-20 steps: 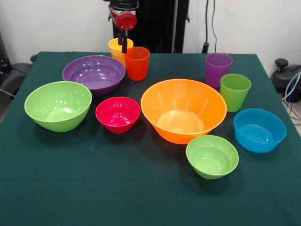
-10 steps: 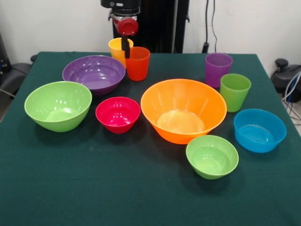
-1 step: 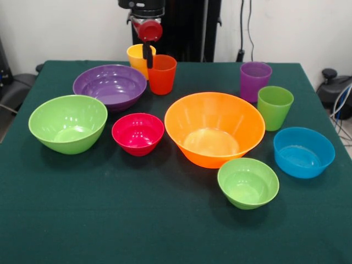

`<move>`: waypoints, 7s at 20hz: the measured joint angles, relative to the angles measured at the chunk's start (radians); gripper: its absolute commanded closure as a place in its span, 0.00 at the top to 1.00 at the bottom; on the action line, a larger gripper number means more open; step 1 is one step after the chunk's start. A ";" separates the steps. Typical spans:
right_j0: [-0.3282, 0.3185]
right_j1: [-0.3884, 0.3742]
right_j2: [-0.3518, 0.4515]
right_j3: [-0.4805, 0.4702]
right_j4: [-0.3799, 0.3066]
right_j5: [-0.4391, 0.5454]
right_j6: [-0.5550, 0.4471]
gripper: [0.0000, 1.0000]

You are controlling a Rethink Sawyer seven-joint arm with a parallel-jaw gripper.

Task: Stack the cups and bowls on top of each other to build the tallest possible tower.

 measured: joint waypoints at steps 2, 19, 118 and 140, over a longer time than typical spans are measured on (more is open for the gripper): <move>-0.001 -0.001 0.001 0.001 0.000 0.000 0.000 1.00; 0.017 -0.002 0.000 0.009 -0.007 0.000 0.000 1.00; -0.231 -0.170 0.301 0.297 -0.123 0.282 0.000 1.00; -0.309 -0.230 0.420 0.348 -0.128 0.282 0.000 1.00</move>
